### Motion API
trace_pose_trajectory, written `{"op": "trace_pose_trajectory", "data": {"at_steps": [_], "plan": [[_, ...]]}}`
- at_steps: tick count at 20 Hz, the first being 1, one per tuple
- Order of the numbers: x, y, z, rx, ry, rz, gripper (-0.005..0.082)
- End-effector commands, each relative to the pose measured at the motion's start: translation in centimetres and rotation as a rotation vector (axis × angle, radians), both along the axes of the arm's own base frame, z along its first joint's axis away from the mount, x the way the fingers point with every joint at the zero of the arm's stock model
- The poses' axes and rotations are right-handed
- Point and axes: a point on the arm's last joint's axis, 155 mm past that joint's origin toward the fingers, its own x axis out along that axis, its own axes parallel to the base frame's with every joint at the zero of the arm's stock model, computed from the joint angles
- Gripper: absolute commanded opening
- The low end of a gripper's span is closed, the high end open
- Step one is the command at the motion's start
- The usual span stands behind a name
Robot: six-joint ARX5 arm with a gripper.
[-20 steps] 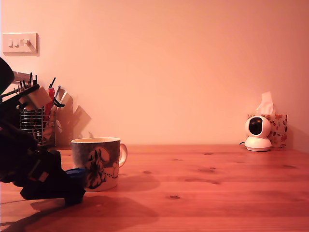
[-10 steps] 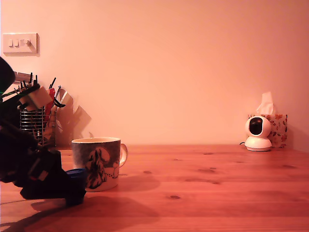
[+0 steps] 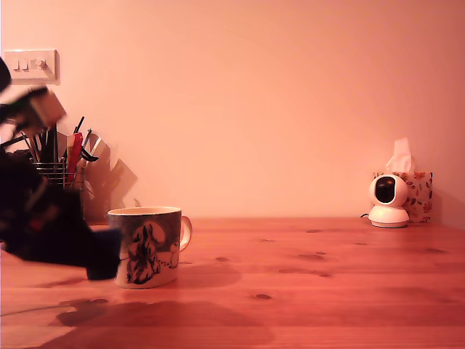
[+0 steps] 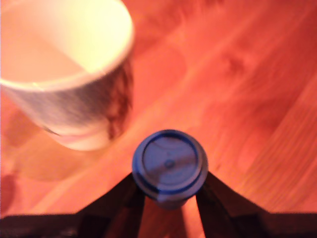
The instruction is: Pick up the coffee capsules on the table and drop them inside the coffee cup
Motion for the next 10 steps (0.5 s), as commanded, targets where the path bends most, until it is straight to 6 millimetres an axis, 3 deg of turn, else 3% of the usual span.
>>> {"op": "trace_pose_trajectory", "data": {"at_steps": [1,4,10], "plan": [[0.0,-0.1,0.4,-0.008,0.036,0.018,0.021],[0.3,-0.1,1.1,0.014,0.098,0.031,0.021],[2.0,-0.9,4.9,0.022,0.134,0.041,0.021]]}}
